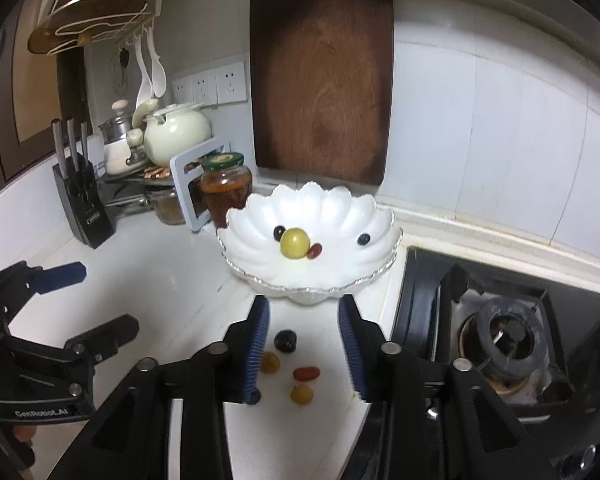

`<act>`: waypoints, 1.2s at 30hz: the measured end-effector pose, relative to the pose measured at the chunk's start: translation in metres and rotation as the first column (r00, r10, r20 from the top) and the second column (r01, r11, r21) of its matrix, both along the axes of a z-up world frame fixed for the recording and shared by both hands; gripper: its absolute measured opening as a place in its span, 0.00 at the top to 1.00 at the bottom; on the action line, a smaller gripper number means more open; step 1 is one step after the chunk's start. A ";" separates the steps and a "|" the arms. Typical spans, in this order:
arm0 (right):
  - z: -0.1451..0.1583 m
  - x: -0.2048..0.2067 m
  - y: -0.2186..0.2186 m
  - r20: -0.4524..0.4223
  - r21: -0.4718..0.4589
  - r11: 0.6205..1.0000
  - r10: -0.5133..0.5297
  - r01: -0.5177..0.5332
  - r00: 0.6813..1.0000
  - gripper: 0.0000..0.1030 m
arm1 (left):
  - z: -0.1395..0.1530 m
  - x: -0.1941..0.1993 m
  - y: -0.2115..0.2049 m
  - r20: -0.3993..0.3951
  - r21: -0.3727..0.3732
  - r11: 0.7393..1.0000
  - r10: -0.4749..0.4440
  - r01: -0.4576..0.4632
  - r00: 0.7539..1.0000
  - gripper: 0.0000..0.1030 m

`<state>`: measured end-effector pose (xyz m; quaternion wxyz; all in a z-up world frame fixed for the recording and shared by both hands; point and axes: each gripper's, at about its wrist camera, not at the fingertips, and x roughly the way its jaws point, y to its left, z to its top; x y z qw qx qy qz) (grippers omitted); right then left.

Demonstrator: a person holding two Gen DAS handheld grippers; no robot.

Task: Organize fruits
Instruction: 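Move the left tool to the orange while the right tool approaches the olive-brown fruit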

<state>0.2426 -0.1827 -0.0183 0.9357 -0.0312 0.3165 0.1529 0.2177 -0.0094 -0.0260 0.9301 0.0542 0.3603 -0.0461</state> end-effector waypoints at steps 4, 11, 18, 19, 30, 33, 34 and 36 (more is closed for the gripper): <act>-0.010 -0.004 0.000 -0.018 -0.014 1.000 -0.008 0.008 1.000 0.57 | -0.010 -0.002 -0.001 -0.012 0.011 1.000 0.004 -0.004 1.000 0.14; -0.035 -0.006 -0.001 -0.096 -0.009 1.000 -0.019 0.019 0.995 0.57 | -0.023 -0.001 -0.003 -0.017 0.024 1.000 -0.012 0.013 1.000 0.14; -0.055 -0.003 -0.004 -0.146 -0.003 0.999 -0.042 0.042 0.988 0.57 | -0.042 0.004 -0.004 -0.052 0.021 0.999 -0.030 0.031 0.998 0.14; -0.057 -0.002 -0.003 -0.151 -0.003 0.999 -0.041 0.041 0.988 0.57 | -0.044 0.005 -0.003 -0.059 0.013 0.999 -0.033 0.033 0.998 0.14; -0.086 0.005 0.004 -0.209 -0.012 0.999 -0.032 0.030 0.977 0.57 | -0.067 0.014 -0.008 -0.078 -0.016 0.997 -0.083 0.082 0.994 0.15; -0.094 0.008 0.004 -0.227 -0.011 1.000 -0.030 0.028 0.974 0.57 | -0.073 0.017 -0.009 -0.085 -0.023 0.995 -0.098 0.097 0.992 0.18; -0.096 0.009 0.005 -0.231 -0.010 1.000 -0.027 0.026 0.972 0.57 | -0.075 0.018 -0.009 -0.086 -0.027 0.995 -0.103 0.101 0.991 0.19; -0.100 0.011 0.005 -0.244 -0.006 1.000 -0.026 0.026 0.969 0.57 | -0.079 0.021 -0.010 -0.089 -0.034 0.994 -0.111 0.108 0.990 0.21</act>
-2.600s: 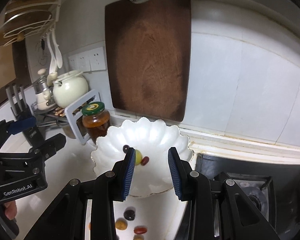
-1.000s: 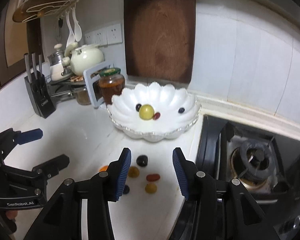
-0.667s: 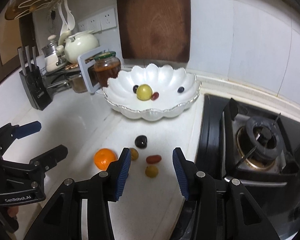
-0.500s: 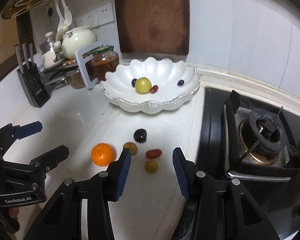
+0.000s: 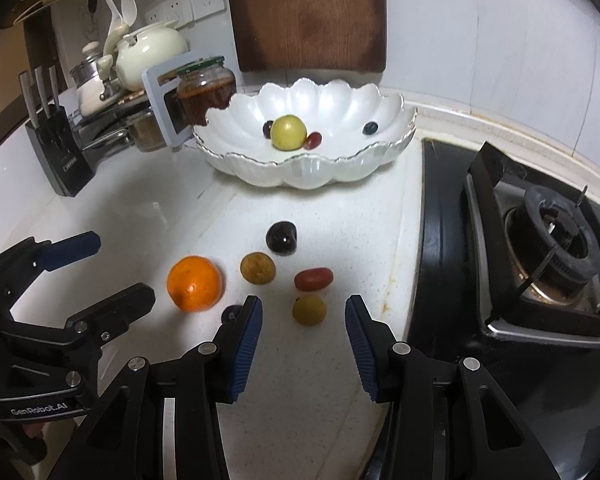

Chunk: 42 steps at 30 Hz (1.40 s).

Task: Organize fruits
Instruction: 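Move the left tool to the orange while the right tool approaches the olive-brown fruit, then close the left tool on the orange while the right tool grips the olive-brown fruit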

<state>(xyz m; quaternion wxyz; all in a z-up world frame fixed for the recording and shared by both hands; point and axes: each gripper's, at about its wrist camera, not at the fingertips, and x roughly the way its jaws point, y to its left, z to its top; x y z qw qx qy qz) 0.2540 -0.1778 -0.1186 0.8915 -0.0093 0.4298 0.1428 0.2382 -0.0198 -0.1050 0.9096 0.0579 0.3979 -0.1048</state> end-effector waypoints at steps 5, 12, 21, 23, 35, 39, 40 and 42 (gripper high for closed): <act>-0.008 0.004 0.001 -0.017 0.006 1.000 -0.001 0.001 1.000 0.57 | -0.009 0.008 -0.003 -0.019 -0.012 1.000 -0.010 0.010 1.000 0.25; -0.018 0.010 0.001 -0.039 0.014 1.000 -0.013 0.013 0.999 0.58 | -0.021 0.020 -0.005 -0.055 -0.044 0.999 -0.017 0.014 0.998 0.30; -0.026 0.016 0.000 -0.062 0.022 1.000 -0.021 0.022 0.998 0.63 | -0.030 0.028 -0.008 -0.088 -0.059 0.998 -0.033 0.028 0.996 0.34; -0.028 0.017 0.000 -0.067 0.023 1.000 -0.020 0.021 0.998 0.63 | -0.030 0.029 -0.010 -0.087 -0.050 0.998 -0.038 0.034 0.995 0.36; -0.033 0.022 0.002 -0.083 0.013 1.000 -0.014 0.015 0.996 0.75 | -0.041 0.034 -0.013 -0.118 -0.042 0.999 -0.031 0.026 0.993 0.52; -0.033 0.021 0.001 -0.081 0.012 1.000 -0.014 0.015 0.997 0.76 | -0.041 0.033 -0.015 -0.118 -0.045 0.999 -0.036 0.031 0.992 0.58; -0.033 0.022 0.001 -0.082 0.012 1.000 -0.013 0.014 0.997 0.76 | -0.041 0.033 -0.015 -0.116 -0.048 0.998 -0.032 0.027 0.993 0.58; -0.033 0.021 0.001 -0.081 0.013 1.000 -0.016 0.017 0.997 0.76 | -0.041 0.033 -0.015 -0.115 -0.050 0.998 -0.032 0.026 0.993 0.59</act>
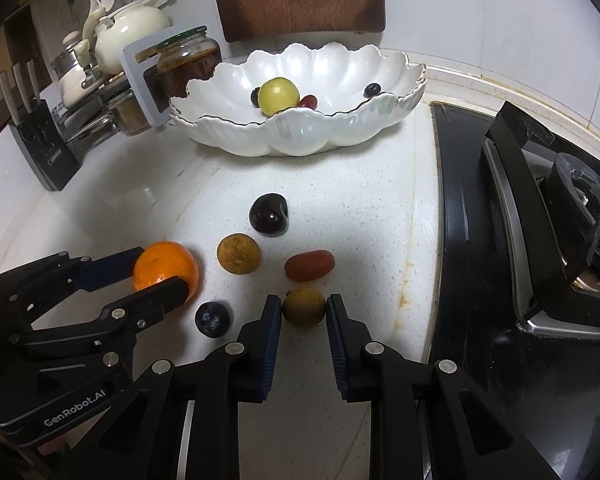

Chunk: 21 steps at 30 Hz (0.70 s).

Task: Organize fruits
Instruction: 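Close the left tool on the orange while the right tool grips the olive-brown fruit, then carry the orange and olive-brown fruit up and over the white bowl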

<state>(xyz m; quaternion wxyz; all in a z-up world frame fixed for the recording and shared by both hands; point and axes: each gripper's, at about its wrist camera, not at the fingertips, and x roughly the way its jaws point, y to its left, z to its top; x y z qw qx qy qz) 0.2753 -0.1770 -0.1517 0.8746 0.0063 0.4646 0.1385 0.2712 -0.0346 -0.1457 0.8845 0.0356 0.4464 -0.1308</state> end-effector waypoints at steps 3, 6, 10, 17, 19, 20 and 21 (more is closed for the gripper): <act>0.001 -0.001 0.000 0.004 0.005 1.000 -0.003 0.003 1.000 0.76 | 0.001 -0.001 0.001 0.005 0.002 1.000 0.004 -0.004 1.000 0.60; 0.005 -0.004 0.000 0.016 0.002 1.000 0.003 -0.003 1.000 0.76 | 0.004 -0.003 0.002 0.015 -0.008 1.000 0.014 -0.014 1.000 0.61; 0.010 -0.005 -0.002 0.028 0.009 1.000 0.007 -0.007 1.000 0.76 | 0.012 -0.006 0.003 0.033 -0.015 0.999 0.030 -0.030 0.999 0.61; 0.028 -0.010 -0.004 0.076 0.021 1.000 0.009 -0.011 0.997 0.76 | 0.029 -0.011 0.005 0.065 -0.034 0.998 0.057 -0.055 0.996 0.61; 0.033 -0.011 -0.005 0.088 0.027 1.000 0.010 -0.012 0.996 0.76 | 0.035 -0.012 0.005 0.084 -0.036 0.997 0.064 -0.061 0.994 0.61; 0.037 -0.012 -0.006 0.098 0.030 0.999 0.010 -0.013 0.995 0.76 | 0.038 -0.013 0.005 0.092 -0.034 0.997 0.066 -0.063 0.994 0.61; 0.039 -0.013 -0.006 0.105 0.032 0.999 0.010 -0.013 0.994 0.76 | 0.042 -0.013 0.005 0.105 -0.032 0.997 0.069 -0.066 0.992 0.61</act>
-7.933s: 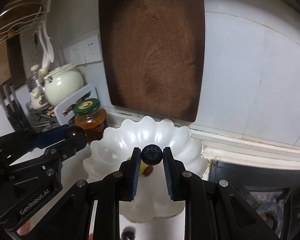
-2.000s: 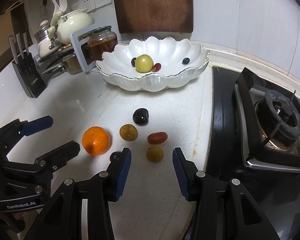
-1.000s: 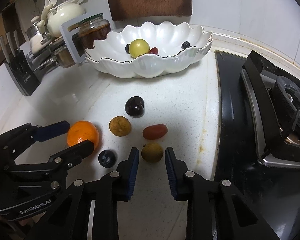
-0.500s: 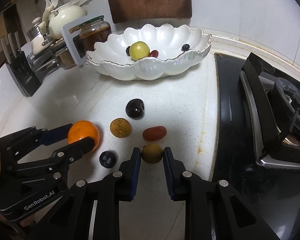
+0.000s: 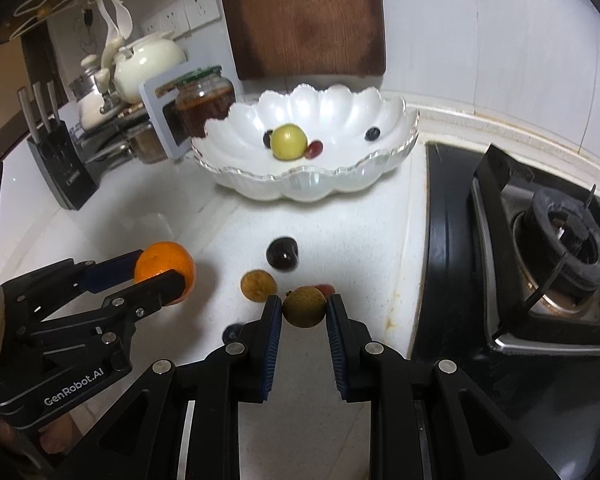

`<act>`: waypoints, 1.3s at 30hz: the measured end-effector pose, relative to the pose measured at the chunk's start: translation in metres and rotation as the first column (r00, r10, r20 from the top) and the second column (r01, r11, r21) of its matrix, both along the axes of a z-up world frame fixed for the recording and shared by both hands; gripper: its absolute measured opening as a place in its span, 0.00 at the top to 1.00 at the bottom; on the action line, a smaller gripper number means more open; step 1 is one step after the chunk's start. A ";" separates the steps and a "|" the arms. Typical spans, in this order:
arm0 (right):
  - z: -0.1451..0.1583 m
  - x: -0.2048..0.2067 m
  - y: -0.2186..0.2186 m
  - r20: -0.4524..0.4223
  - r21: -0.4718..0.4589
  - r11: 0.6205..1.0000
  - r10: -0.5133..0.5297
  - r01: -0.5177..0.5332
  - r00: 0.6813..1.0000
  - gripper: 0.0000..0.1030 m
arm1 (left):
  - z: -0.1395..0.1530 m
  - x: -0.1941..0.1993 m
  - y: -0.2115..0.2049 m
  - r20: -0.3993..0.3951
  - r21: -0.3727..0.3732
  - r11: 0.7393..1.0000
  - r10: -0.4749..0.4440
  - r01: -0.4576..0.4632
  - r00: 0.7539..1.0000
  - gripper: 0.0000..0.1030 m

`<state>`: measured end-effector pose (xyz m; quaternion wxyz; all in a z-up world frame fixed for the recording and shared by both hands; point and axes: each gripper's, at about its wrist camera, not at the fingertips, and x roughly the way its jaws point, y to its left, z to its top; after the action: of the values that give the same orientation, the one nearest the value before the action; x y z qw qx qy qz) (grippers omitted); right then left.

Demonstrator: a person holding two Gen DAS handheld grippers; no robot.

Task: Organize fruits
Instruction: 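Carry the orange and olive-brown fruit up and over the white bowl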

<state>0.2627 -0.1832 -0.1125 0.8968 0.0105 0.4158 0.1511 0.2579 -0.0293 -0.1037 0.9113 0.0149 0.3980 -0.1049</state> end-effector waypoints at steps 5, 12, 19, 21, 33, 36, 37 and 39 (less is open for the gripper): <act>0.016 -0.003 -0.001 0.045 0.009 1.000 0.005 -0.006 0.999 0.76 | 0.015 -0.001 0.000 0.047 0.004 1.000 0.010 -0.010 0.999 0.61; 0.039 -0.004 -0.005 0.119 0.015 1.000 0.000 -0.001 0.993 0.76 | 0.038 -0.002 0.000 0.113 0.002 1.000 0.023 -0.024 0.993 0.61; 0.060 -0.002 -0.007 0.190 0.013 1.000 -0.009 0.007 0.982 0.76 | 0.059 0.000 -0.002 0.181 0.016 1.000 0.020 -0.023 0.983 0.61; 0.066 0.000 -0.008 0.207 0.012 1.000 -0.010 0.008 0.978 0.76 | 0.064 0.001 -0.002 0.190 0.014 1.000 0.018 -0.021 0.982 0.61; 0.087 0.021 -0.006 0.277 0.018 1.000 -0.010 0.005 0.961 0.76 | 0.091 0.023 0.000 0.250 0.035 0.998 0.032 -0.042 0.968 0.61; 0.091 0.029 -0.004 0.291 0.018 1.000 -0.012 0.007 0.957 0.76 | 0.095 0.031 0.001 0.257 0.038 0.998 0.035 -0.046 0.966 0.61; 0.092 0.032 -0.003 0.295 0.018 1.000 -0.012 0.007 0.955 0.76 | 0.096 0.034 0.001 0.260 0.039 0.998 0.036 -0.048 0.965 0.61; 0.095 0.038 -0.002 0.303 0.017 1.000 -0.014 0.009 0.953 0.76 | 0.098 0.039 0.002 0.260 0.037 0.998 0.038 -0.050 0.965 0.61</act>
<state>0.3004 -0.1856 -0.0175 0.9507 -0.0035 0.2718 0.1490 0.2972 -0.0275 -0.0054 0.9570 0.0395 0.2779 -0.0730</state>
